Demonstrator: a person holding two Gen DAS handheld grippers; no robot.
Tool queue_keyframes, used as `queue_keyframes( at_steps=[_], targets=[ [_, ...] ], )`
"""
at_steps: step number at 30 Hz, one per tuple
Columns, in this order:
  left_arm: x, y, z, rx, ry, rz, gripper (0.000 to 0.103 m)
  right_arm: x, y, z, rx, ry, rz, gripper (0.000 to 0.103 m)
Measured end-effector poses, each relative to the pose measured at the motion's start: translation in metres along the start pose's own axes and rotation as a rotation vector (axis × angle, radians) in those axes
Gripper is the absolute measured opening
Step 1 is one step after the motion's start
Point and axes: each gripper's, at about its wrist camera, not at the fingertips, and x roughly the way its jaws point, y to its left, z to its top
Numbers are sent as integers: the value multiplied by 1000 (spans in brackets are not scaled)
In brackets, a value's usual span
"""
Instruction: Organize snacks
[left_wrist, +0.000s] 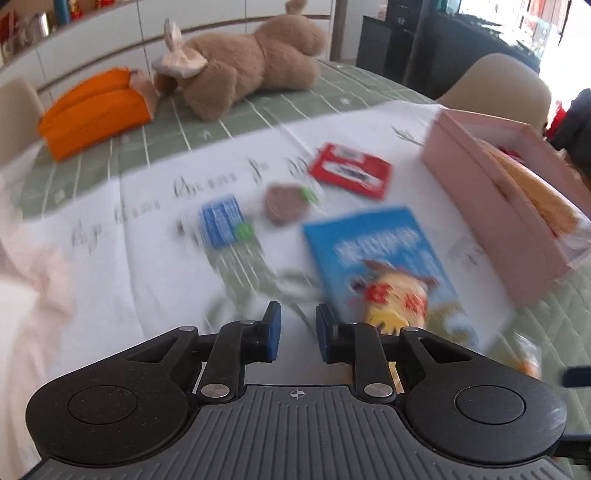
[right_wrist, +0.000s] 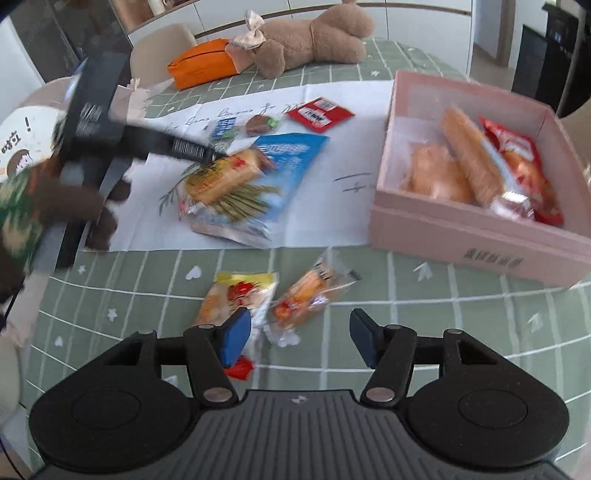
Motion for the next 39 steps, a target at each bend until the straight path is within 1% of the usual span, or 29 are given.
queue_keyframes(
  at_steps=[2, 3, 6, 8, 9, 10, 12, 14, 18, 19, 21, 23, 24, 25, 26, 27, 28, 30, 32, 33, 34, 35, 36, 37, 38, 39],
  targets=[
    [-11, 5, -12, -105, 11, -51, 24, 2, 12, 4, -32, -15, 4, 60],
    [-16, 8, -18, -154, 8, -61, 24, 2, 16, 10, -47, -31, 8, 60],
    [-34, 16, -41, -315, 2, -11, 25, 7, 22, 47, -88, -80, 24, 60],
    [-42, 18, -57, -389, 4, -20, 25, 19, 22, 82, -119, -101, 4, 64],
    [-46, 17, -65, -407, 9, -31, 25, 29, 23, 100, -141, -107, -6, 69],
    [-49, 15, -72, -416, 13, -39, 25, 39, 25, 116, -169, -113, -15, 70],
    [-57, 12, -83, -432, 16, -51, 25, 70, 35, 148, -251, -104, -20, 71],
    [-65, 11, -92, -441, 25, -67, 25, 103, 44, 172, -303, -93, -30, 71],
    [-85, 18, -108, -457, 13, -56, 25, 156, 57, 202, -349, -47, -38, 71],
    [-90, 23, -112, -472, 6, -55, 25, 165, 59, 204, -357, -34, -36, 71],
    [-95, 34, -117, -504, -10, -51, 25, 171, 62, 205, -376, -42, -28, 74],
    [-99, 42, -118, -538, -24, -41, 25, 167, 67, 202, -391, -25, -13, 65],
    [-99, 46, -118, -551, -28, -41, 25, 163, 68, 199, -390, -15, -10, 52],
    [-100, 49, -119, -563, -30, -44, 25, 158, 69, 196, -383, 7, 7, 42],
    [-99, 51, -119, -570, -30, -47, 25, 152, 69, 191, -374, 33, 37, 37],
    [-98, 52, -118, -574, -30, -49, 25, 147, 68, 184, -368, 65, 64, 21],
    [-98, 52, -117, -572, -30, -49, 25, 143, 66, 173, -361, 106, 87, 9],
    [-97, 48, -114, -558, -32, -59, 25, 132, 64, 152, -377, 120, 99, 9],
    [-92, 45, -108, -549, -27, -76, 25, 117, 56, 140, -357, 127, 144, 9],
    [-89, 43, -104, -543, -26, -86, 25, 110, 50, 140, -331, 113, 155, 9],
    [-86, 42, -97, -534, -26, -95, 25, 101, 41, 144, -297, 79, 145, 10],
    [-83, 43, -89, -521, -32, -102, 25, 94, 34, 149, -271, 42, 114, 12],
    [-79, 44, -78, -506, -45, -103, 25, 91, 26, 158, -248, 4, 59, 20],
    [-74, 47, -63, -487, -62, -99, 25, 91, 18, 166, -227, -20, 5, 33],
    [-68, 48, -48, -467, -77, -97, 25, 95, 10, 176, -199, -35, -39, 41],
    [-60, 53, -28, -435, -102, -91, 25, 100, 3, 185, -171, -37, -64, 56]
  ],
)
